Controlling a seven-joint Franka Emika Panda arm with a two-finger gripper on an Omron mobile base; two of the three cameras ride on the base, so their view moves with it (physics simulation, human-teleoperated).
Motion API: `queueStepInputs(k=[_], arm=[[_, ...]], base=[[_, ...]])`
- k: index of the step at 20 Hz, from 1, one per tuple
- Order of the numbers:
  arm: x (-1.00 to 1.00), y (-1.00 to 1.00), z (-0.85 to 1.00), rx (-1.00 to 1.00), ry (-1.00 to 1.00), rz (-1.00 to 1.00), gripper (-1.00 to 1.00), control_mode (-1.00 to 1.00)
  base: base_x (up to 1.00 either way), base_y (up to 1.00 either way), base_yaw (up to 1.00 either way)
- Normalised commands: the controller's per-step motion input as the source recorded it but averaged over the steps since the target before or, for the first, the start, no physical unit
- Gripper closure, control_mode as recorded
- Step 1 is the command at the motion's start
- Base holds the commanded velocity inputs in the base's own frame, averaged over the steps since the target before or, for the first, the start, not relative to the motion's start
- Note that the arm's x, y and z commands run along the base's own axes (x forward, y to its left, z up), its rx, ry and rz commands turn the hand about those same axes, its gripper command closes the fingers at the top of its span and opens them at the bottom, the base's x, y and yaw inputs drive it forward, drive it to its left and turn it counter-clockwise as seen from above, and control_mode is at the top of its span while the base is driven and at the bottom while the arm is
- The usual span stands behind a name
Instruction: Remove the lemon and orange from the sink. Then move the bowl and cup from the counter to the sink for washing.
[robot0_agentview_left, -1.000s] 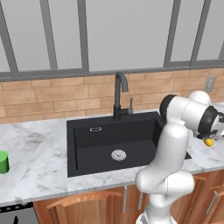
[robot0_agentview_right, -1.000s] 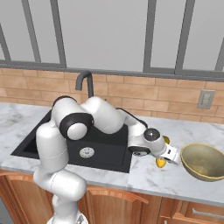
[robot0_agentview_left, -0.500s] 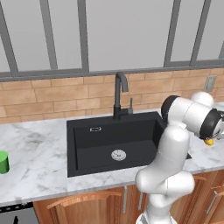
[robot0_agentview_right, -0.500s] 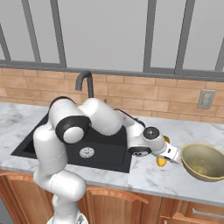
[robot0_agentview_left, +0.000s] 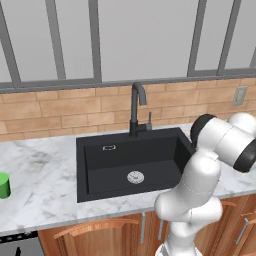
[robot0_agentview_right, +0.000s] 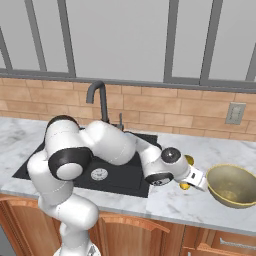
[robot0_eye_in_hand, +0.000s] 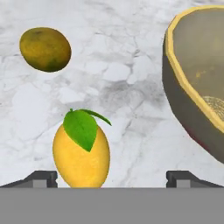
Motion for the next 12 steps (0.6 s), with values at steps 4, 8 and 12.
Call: queueStepInputs(k=[4, 8, 12], arm=[[-0.22, 0.00, 0.39, -0.01, 0.00, -0.02, -1.00, -1.00], [-0.18, 0.00, 0.47, -0.01, 0.00, 0.00, -1.00, -1.00], [-0.16, 0.00, 0.53, -0.03, 0.00, 0.00, -1.00, -1.00]], base=[[0.00, 0.00, 0.00], [0.00, 0.00, 0.00], [0.00, 0.00, 0.00]])
